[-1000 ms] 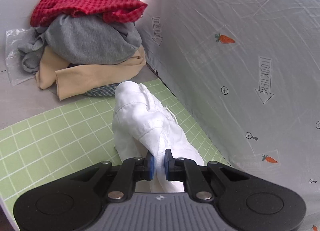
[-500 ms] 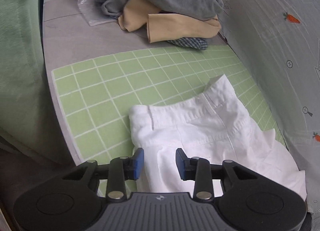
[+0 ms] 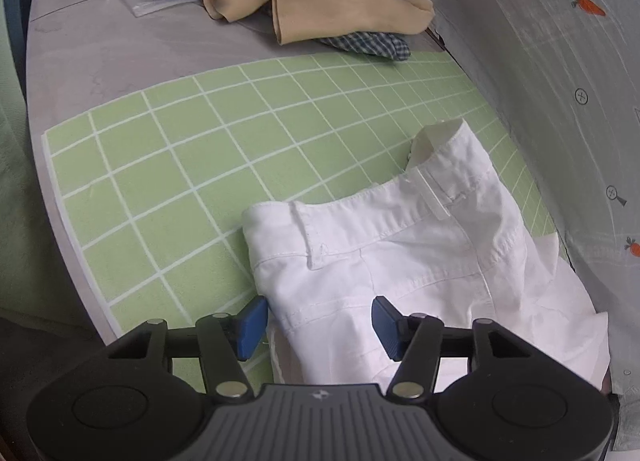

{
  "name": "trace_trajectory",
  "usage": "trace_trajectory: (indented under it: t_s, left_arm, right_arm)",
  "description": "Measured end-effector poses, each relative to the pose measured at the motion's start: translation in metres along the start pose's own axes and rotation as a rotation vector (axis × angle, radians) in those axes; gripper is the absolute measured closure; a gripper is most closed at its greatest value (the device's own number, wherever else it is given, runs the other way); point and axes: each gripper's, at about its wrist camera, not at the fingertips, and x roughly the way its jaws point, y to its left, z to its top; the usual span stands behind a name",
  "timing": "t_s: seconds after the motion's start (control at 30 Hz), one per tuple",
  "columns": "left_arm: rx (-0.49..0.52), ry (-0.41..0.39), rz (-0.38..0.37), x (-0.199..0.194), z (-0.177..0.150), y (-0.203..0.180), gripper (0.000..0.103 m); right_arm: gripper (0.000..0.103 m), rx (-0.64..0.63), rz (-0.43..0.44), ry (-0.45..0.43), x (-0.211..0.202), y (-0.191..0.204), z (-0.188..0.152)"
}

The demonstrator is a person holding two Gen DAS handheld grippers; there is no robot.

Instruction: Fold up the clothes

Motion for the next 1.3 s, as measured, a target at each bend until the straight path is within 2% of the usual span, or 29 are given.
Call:
trace_trajectory:
  t_s: [0.03,0.1,0.23,0.4,0.47,0.53,0.63,0.7,0.8,0.9,1.1,1.3]
  left_arm:
    - [0.009,0.006,0.009,0.002,0.001,-0.001,0.047]
    - [0.035,0.016,0.03,0.007,0.003,-0.003,0.084]
    - [0.031,-0.021,0.035,0.001,0.008,0.001,0.09]
    - [0.054,-0.187,0.16,-0.015,0.028,0.003,0.091]
    - [0.059,-0.224,0.193,-0.02,0.034,0.001,0.091]
    - [0.058,-0.252,0.219,-0.025,0.039,-0.002,0.089]
    - [0.065,-0.294,0.241,-0.033,0.043,-0.009,0.074]
    - [0.09,-0.317,0.213,-0.042,0.03,-0.019,0.048]
    - [0.11,-0.334,0.175,-0.049,0.002,-0.038,0.028]
    - [0.148,-0.296,0.127,-0.042,-0.035,-0.06,0.015]
    - [0.239,-0.111,0.104,-0.003,-0.121,-0.1,0.014]
    - [0.31,-0.013,0.108,0.019,-0.184,-0.132,0.009]
  right_arm:
    - [0.034,0.0,0.0,0.005,-0.001,0.004,-0.004]
    - [0.033,-0.003,-0.001,0.014,-0.002,0.01,-0.011]
    - [0.033,-0.004,-0.009,0.031,-0.002,0.016,-0.024]
    - [0.033,0.001,-0.023,0.039,-0.002,0.013,-0.027]
    - [0.033,-0.007,-0.026,0.037,-0.002,0.01,-0.026]
    - [0.033,-0.017,-0.032,0.033,-0.003,0.006,-0.024]
    - [0.033,-0.019,-0.044,0.017,-0.005,-0.007,-0.018]
    - [0.033,-0.009,-0.056,-0.005,-0.006,-0.02,-0.013]
    - [0.032,-0.003,-0.094,-0.03,-0.004,-0.043,0.0]
    - [0.031,-0.012,-0.125,-0.05,0.001,-0.067,0.01]
    - [0.03,0.004,-0.145,-0.045,0.021,-0.122,0.025]
    - [0.03,-0.016,-0.106,-0.01,0.046,-0.157,0.032]
